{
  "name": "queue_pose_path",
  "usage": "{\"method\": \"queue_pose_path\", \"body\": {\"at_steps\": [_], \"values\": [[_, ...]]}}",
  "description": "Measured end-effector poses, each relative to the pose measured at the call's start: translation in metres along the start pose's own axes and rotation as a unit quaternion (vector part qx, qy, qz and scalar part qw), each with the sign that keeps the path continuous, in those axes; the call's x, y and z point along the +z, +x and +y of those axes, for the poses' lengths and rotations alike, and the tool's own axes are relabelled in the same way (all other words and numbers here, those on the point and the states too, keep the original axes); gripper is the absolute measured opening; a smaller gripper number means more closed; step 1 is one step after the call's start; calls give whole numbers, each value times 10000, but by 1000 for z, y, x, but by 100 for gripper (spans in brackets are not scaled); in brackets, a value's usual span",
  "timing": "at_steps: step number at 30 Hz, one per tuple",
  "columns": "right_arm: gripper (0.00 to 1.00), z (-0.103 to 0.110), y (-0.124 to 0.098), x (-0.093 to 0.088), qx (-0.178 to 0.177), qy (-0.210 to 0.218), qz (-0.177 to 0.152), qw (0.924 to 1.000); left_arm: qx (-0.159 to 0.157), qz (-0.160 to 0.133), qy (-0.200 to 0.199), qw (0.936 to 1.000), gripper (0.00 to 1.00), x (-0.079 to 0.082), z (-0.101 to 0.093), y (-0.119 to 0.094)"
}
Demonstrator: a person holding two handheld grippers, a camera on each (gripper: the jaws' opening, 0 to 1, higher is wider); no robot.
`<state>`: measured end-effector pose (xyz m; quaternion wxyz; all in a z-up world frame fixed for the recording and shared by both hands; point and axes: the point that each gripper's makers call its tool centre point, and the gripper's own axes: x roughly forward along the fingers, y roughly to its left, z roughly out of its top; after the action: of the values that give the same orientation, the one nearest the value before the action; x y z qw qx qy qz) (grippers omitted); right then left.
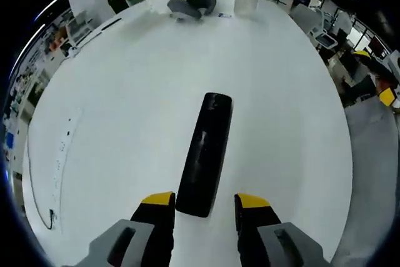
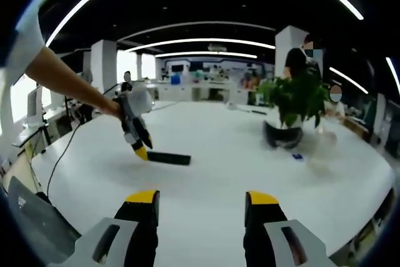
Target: Press the specified remote control buttons in sequence, fully releasing each button before pressing the next.
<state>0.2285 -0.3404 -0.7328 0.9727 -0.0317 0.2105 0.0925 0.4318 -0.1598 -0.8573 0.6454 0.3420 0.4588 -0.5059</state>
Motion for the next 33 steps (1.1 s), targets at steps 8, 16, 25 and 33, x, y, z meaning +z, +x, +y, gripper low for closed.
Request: {"method": "queue_pose_path", "body": {"at_steps": [8,16,25,33], "values": [[53,-1,0,-1,-42,-30,26,10000,29,286,169,9994,29,-8,10,7],[52,-1,0,0,-55,-90,20,9999,59,319,343,9989,24,-7,10,7],[51,-1,-1,0,-88,-163,-1,9998,225,378,281,9986,23,-8,3,7],[50,-1,-1,2,-80,-137,-53,9999,270,434,265,9983,23,-9,-10,7]]}}
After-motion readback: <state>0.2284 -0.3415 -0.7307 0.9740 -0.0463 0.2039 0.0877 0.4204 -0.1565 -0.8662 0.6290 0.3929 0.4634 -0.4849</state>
